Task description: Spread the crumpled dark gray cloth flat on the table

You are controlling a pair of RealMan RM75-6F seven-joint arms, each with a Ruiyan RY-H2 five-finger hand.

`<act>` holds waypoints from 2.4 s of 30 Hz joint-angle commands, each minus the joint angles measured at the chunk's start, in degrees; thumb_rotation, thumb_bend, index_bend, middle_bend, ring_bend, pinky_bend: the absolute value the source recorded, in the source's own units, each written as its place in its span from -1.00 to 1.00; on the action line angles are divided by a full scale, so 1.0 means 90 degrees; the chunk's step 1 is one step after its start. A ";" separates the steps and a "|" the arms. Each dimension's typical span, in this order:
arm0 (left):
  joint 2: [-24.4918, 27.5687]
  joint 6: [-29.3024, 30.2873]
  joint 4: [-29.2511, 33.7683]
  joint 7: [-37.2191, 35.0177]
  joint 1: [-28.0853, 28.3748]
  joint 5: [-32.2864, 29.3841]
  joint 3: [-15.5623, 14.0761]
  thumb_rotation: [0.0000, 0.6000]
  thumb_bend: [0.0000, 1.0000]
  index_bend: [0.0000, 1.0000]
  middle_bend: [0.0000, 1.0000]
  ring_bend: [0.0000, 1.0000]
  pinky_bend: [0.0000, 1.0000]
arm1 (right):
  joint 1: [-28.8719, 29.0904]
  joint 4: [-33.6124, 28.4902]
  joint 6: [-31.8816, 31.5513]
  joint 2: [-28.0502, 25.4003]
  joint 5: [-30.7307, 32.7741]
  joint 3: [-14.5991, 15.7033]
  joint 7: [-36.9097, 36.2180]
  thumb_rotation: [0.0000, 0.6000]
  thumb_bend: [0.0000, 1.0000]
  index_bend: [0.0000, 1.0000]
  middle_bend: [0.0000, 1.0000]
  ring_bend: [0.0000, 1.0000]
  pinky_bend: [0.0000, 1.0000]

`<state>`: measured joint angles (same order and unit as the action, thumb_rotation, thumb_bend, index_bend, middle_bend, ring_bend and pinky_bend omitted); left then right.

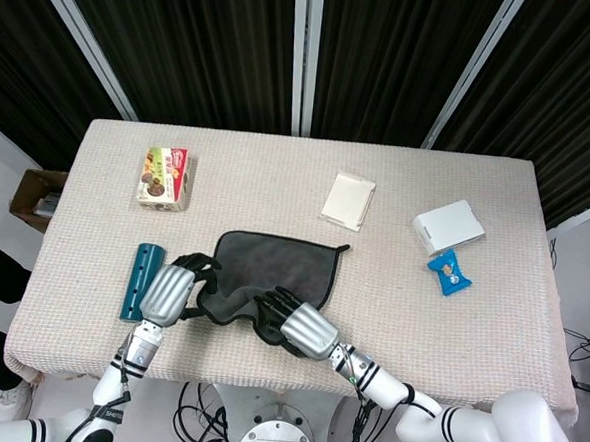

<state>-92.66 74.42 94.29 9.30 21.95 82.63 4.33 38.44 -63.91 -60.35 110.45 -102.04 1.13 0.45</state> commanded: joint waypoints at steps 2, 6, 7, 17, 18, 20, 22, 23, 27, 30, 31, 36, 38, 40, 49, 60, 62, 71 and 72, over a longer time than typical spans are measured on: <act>0.0007 0.0006 -0.0018 -0.0035 -0.0012 0.0006 -0.0006 1.00 0.24 0.45 -0.34 -0.47 -0.39 | 0.0015 0.0152 -0.0031 0.0093 0.0054 0.0014 0.0068 1.00 -0.41 0.14 -0.87 -1.00 -1.00; 0.0014 0.0043 -0.0030 -0.0099 -0.0028 0.0037 0.0001 1.00 0.24 0.45 -0.34 -0.47 -0.39 | -0.0041 0.0265 -0.0282 0.0135 0.0085 0.0003 0.0008 1.00 -0.27 0.30 -0.81 -1.00 -1.00; 0.0020 0.0058 -0.0028 -0.0124 -0.0031 0.0055 0.0004 1.00 0.24 0.45 -0.34 -0.47 -0.39 | -0.0060 0.0262 -0.0389 0.0115 0.0084 -0.0017 -0.0033 1.00 -0.26 0.31 -0.80 -1.00 -1.00; 0.0467 -0.0466 0.0307 -0.0466 0.0510 -0.0158 0.0710 1.00 0.24 0.45 -0.34 -0.47 -0.39 | 0.0226 -0.0884 -0.0759 -0.1080 0.0761 -0.1141 -0.0938 1.00 -0.22 0.39 -0.74 -1.00 -1.00; 0.0541 -0.0699 0.0318 -0.0583 0.0669 -0.0423 0.0957 1.00 0.24 0.46 -0.34 -0.47 -0.39 | 0.0351 -0.1021 -0.0606 -0.1238 0.1000 -0.1427 -0.1074 1.00 -0.22 0.39 -0.74 -1.00 -1.00; 0.0658 -0.1075 0.0285 -0.0792 0.0912 -0.0877 0.1340 1.00 0.24 0.46 -0.34 -0.47 -0.39 | 0.0552 -0.1137 -0.0358 -0.1428 0.1389 -0.1875 -0.1233 1.00 -0.22 0.40 -0.74 -1.00 -1.00; 0.0769 -0.1510 0.0128 -0.0999 0.1206 -0.1449 0.1784 1.00 0.24 0.45 -0.34 -0.47 -0.39 | 0.0809 -0.1061 -0.0113 -0.1539 0.1825 -0.2385 -0.1355 1.00 -0.22 0.40 -0.74 -1.00 -1.00; 0.0799 -0.1668 0.0026 -0.1071 0.1331 -0.1674 0.1963 1.00 0.24 0.45 -0.34 -0.47 -0.39 | 0.0924 -0.0978 -0.0023 -0.1545 0.2008 -0.2589 -0.1401 1.00 -0.22 0.40 -0.74 -1.00 -1.00; 0.0848 -0.2083 -0.0551 -0.1174 0.1837 -0.2410 0.2583 1.00 0.24 0.45 -0.34 -0.47 -0.39 | 0.1442 -0.0510 0.0306 -0.1521 0.2559 -0.3252 -0.1656 1.00 -0.21 0.40 -0.73 -1.00 -1.00; 0.0877 -0.2131 -0.1012 -0.1028 0.2159 -0.2732 0.2889 1.00 0.24 0.45 -0.34 -0.47 -0.39 | 0.1790 -0.0153 0.0350 -0.1481 0.2760 -0.3587 -0.1797 1.00 -0.21 0.40 -0.73 -1.00 -1.00; 0.0889 -0.2085 -0.1154 -0.0961 0.2254 -0.2824 0.2986 1.00 0.24 0.45 -0.34 -0.47 -0.39 | 0.1901 -0.0043 0.0308 -0.1474 0.2800 -0.3693 -0.1857 1.00 -0.21 0.40 -0.72 -1.00 -1.00; 0.0953 -0.1677 -0.1332 -0.0966 0.2348 -0.2836 0.3156 1.00 0.24 0.45 -0.34 -0.47 -0.39 | 0.2060 0.0099 0.0112 -0.1579 0.2779 -0.3765 -0.2145 1.00 -0.21 0.41 -0.72 -1.00 -1.00; 0.1012 -0.1509 -0.1210 -0.1055 0.2233 -0.2662 0.3019 1.00 0.24 0.45 -0.34 -0.47 -0.39 | 0.1989 0.0052 0.0082 -0.1686 0.2722 -0.3616 -0.2227 1.00 -0.21 0.41 -0.72 -1.00 -1.00; 0.1031 -0.1328 -0.1088 -0.1104 0.2077 -0.2422 0.2777 1.00 0.24 0.45 -0.34 -0.47 -0.39 | 0.1862 -0.0026 0.0087 -0.1800 0.2624 -0.3377 -0.2297 1.00 -0.21 0.41 -0.72 -1.00 -1.00; 0.0514 -0.0492 -0.1236 -0.0935 0.1340 -0.0982 0.0984 1.00 0.23 0.45 -0.34 -0.47 -0.39 | 0.1045 -0.0495 0.0016 -0.2265 0.1763 -0.1723 -0.2916 1.00 -0.21 0.41 -0.72 -1.00 -1.00; -0.0268 0.0299 -0.1651 -0.0196 0.0492 0.0081 -0.0467 1.00 0.23 0.44 -0.34 -0.47 -0.39 | 0.0240 -0.0906 -0.0560 -0.2665 0.0574 -0.0043 -0.3039 1.00 -0.20 0.41 -0.72 -1.00 -1.00; -0.0370 0.0327 -0.1734 -0.0047 0.0384 0.0177 -0.0628 1.00 0.22 0.44 -0.34 -0.47 -0.39 | 0.0106 -0.0817 -0.0648 -0.2624 0.0446 0.0174 -0.2944 1.00 -0.20 0.41 -0.72 -1.00 -1.00; -0.0772 0.0094 -0.2079 0.0389 0.0174 0.0300 -0.0903 1.00 0.22 0.42 -0.36 -0.48 -0.39 | -0.0293 0.0026 -0.0910 -0.2110 0.0108 0.0698 -0.2665 1.00 -0.20 0.40 -0.73 -1.00 -1.00; -0.0792 0.0074 -0.2108 0.0446 0.0162 0.0317 -0.0921 1.00 0.22 0.41 -0.37 -0.49 -0.39 | -0.0324 0.0115 -0.0931 -0.2047 0.0089 0.0728 -0.2660 1.00 -0.20 0.40 -0.73 -1.00 -1.00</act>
<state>-99.40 75.43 75.77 12.77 23.64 85.28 -3.71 36.34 -64.38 -68.07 90.77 -100.58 6.84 -23.98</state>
